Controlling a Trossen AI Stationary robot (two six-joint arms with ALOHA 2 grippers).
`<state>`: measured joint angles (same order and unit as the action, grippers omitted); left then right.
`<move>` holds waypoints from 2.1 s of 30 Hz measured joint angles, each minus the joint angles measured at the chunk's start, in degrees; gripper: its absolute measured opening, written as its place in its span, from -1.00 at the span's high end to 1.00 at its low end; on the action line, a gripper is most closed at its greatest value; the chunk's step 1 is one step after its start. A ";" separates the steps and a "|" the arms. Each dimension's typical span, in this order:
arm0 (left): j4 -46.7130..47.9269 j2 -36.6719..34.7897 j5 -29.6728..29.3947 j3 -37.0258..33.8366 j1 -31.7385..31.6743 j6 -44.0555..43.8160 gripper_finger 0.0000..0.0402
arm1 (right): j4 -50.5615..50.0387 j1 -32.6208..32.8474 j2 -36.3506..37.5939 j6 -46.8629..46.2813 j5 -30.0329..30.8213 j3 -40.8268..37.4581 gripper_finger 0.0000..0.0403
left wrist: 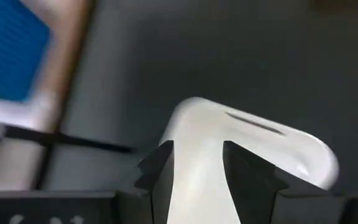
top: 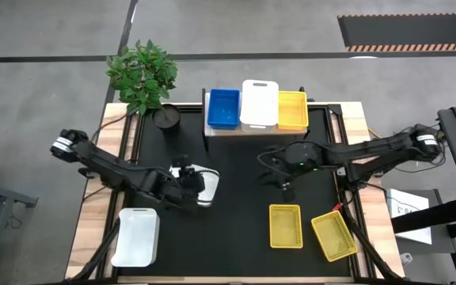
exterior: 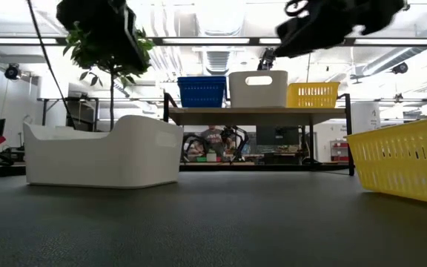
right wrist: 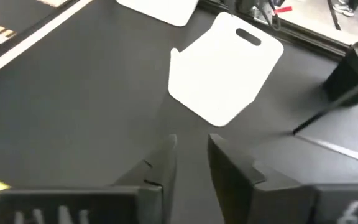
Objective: Stack baskets on shelf by color
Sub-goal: Stack the top white bin on the other white bin on the shelf
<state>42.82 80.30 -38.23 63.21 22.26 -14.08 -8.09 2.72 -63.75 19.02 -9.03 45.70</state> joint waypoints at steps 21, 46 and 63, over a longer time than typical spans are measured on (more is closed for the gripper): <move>-73.73 -27.56 -2.68 -40.63 -0.50 43.84 0.39 | -9.65 -0.11 -36.36 18.72 -0.13 33.25 0.13; -74.90 -30.32 -2.59 -41.12 -0.48 48.97 0.39 | -12.44 -0.11 -49.39 26.90 -0.54 40.38 0.92; -75.35 -30.10 -2.54 -41.10 -0.50 48.90 0.39 | -19.11 2.08 -45.26 21.87 0.02 41.06 0.96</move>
<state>-32.52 50.19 -40.77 22.11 21.76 34.82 -27.19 4.80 -109.01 40.88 -9.00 86.76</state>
